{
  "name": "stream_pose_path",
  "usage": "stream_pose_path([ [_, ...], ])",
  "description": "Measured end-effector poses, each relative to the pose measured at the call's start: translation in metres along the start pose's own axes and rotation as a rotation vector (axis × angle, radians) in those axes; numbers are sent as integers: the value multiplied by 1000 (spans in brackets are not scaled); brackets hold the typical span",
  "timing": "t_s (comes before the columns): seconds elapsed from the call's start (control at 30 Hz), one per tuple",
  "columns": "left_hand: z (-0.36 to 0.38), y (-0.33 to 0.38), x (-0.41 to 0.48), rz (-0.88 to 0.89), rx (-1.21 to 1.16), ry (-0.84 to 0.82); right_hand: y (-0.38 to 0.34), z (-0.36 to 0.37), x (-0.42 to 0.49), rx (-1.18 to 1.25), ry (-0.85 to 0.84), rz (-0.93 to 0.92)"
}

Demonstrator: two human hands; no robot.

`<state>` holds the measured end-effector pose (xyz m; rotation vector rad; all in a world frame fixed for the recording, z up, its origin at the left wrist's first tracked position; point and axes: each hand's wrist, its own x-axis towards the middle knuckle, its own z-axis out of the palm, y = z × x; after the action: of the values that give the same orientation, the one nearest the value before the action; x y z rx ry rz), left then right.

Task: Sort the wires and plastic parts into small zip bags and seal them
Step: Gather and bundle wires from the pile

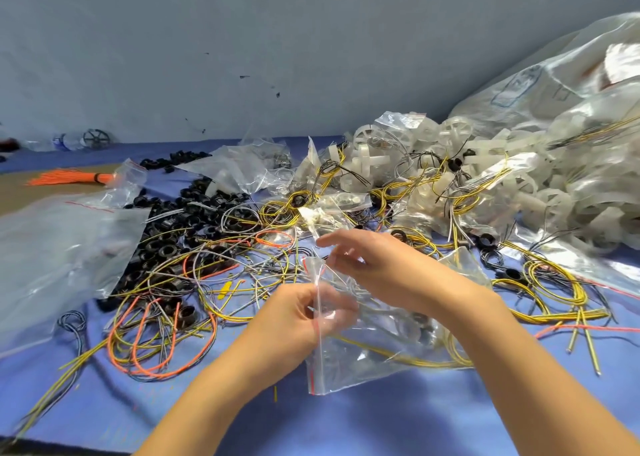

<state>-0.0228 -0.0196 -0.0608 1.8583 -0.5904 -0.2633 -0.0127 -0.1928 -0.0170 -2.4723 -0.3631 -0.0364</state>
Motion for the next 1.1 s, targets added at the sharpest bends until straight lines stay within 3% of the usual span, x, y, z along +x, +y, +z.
stream_pose_path([
  [0.1, 14, 4, 7, 57, -9, -50, 0, 1, 0, -36, -12, 26],
  [0.43, 36, -6, 9, 3, 45, -211, 4, 3, -6, -141, -84, 53],
  [0.67, 5, 4, 3, 55, 13, -197, 6, 3, -6, -153, -73, 37],
  [0.83, -25, -9, 11, -85, -194, 83, 7, -3, -5, -140, -5, 11],
  [0.97, -39, -18, 19, -144, -131, 418, 12, -12, -7, -135, 87, 10],
  [1.1, -37, -19, 30, -92, -19, 530, 23, -23, -11, -95, 176, 54],
])
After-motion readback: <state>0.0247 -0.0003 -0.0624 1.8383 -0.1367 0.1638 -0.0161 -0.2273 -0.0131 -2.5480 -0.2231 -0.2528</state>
